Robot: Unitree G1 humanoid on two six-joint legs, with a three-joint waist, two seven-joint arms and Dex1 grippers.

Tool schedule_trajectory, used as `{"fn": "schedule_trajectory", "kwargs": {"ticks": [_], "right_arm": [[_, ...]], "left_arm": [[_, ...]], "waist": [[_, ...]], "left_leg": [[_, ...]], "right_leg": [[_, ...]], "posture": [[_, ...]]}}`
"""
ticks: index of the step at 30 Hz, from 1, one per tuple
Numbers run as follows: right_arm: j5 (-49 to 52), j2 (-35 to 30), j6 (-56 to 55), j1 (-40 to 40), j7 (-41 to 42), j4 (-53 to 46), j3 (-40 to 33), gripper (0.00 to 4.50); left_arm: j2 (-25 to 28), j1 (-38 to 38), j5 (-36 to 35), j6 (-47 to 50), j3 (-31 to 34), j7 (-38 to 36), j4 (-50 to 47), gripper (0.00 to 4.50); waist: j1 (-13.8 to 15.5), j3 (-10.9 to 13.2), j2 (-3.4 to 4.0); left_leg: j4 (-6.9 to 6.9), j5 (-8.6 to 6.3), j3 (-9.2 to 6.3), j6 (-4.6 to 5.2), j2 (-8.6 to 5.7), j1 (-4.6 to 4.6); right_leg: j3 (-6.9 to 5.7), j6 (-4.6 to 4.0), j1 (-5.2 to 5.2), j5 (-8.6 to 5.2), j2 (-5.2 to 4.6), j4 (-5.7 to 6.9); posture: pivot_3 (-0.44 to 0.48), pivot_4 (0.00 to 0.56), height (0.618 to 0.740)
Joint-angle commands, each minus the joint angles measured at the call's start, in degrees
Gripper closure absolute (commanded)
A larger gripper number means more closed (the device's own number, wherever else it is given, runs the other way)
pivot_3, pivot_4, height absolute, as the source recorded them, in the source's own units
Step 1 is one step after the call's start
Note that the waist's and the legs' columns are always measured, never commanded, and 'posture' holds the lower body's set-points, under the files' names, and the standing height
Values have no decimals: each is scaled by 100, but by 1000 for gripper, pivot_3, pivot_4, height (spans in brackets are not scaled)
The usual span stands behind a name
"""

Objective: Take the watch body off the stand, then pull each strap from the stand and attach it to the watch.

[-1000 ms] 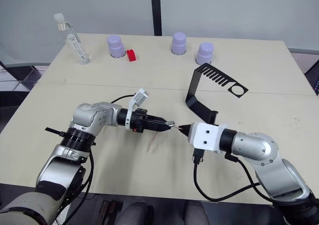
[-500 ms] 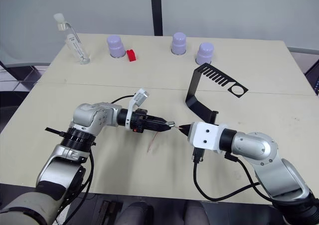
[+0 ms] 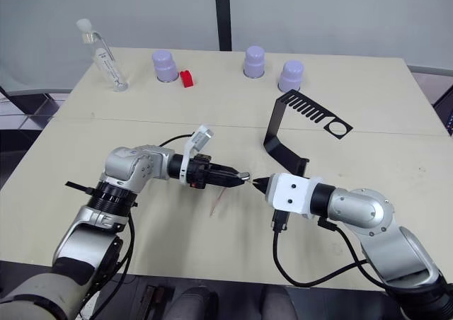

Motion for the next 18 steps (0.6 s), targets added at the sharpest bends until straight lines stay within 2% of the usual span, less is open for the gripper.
{"fn": "schedule_trajectory", "kwargs": {"ticks": [1,7,18], "right_arm": [[89,24,30,-26,-35,-305,-181,4500],[378,-2,212,65,-4,-490,-407,4500],[260,-115,118,145,1,-380,-451,4500]], "left_arm": [[45,24,3,-168,-83,-52,-264,2919],[80,23,-21,-169,-78,-75,-205,2919],[20,-164,-109,-59,57,-42,10,2919]], "waist": [[-1,0,0],[6,0,0],[5,0,0]], "left_leg": [[0,0,0,0,0,0],[1,0,0,0,1,0],[1,0,0,0,-1,0]], "right_leg": [[0,0,0,0,0,0],[0,0,0,0,-1,0],[1,0,0,0,-1,1]], "posture": [[0,150,740],[0,150,740],[0,150,740]]}}
